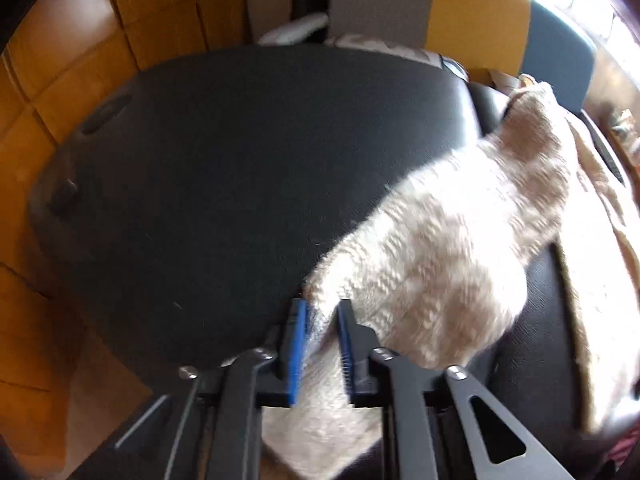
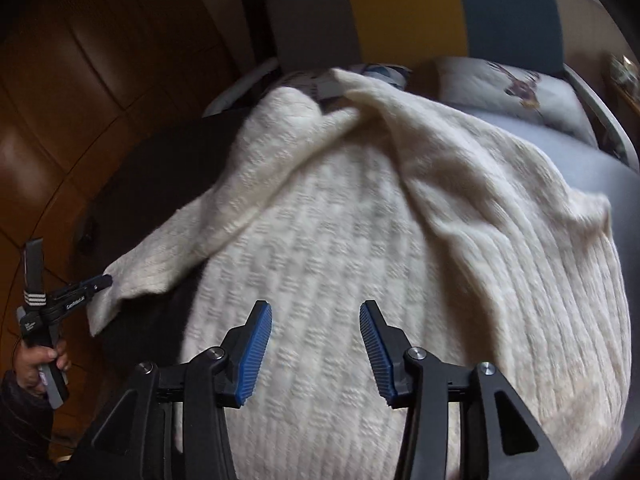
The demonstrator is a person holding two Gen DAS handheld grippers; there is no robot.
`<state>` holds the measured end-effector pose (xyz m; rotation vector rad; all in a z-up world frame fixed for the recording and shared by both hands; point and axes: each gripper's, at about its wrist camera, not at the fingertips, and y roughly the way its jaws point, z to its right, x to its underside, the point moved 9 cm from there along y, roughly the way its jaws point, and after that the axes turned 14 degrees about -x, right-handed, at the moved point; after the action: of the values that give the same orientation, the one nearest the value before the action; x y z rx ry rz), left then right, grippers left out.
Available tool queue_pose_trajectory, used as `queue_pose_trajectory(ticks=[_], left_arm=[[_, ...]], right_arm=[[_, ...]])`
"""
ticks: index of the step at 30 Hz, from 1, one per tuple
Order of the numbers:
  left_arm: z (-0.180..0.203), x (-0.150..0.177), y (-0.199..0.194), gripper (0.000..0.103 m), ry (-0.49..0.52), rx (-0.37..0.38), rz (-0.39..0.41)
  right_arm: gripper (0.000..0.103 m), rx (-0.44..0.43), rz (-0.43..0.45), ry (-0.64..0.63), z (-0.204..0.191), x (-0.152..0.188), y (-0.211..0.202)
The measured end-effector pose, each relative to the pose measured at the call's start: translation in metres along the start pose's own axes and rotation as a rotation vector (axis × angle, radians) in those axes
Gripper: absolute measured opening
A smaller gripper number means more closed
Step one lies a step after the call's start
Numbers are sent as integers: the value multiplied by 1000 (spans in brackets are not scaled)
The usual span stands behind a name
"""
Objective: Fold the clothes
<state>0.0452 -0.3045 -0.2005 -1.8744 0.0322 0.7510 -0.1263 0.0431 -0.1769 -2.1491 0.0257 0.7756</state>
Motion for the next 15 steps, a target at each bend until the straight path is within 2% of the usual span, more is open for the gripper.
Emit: queue_pose_trajectory(ticks=[3, 6, 7, 9, 13, 15], left_arm=[[-19, -11, -2, 12, -55, -16, 36], [-42, -19, -6, 12, -107, 25, 67], [-48, -21, -7, 13, -119, 39, 75], [-54, -22, -4, 13, -109, 14, 76], [-67, -14, 11, 13, -84, -24, 58], [-52, -24, 24, 13, -86, -29, 44]], right_arm=[[47, -53, -36, -103, -41, -25, 33], [47, -123, -59, -203, -86, -46, 65], [47, -128, -83, -226, -95, -49, 78], [47, -133, -134, -269, -113, -54, 104], [47, -82, -244, -241, -113, -54, 155], [47, -68, -286, -205, -108, -51, 174]])
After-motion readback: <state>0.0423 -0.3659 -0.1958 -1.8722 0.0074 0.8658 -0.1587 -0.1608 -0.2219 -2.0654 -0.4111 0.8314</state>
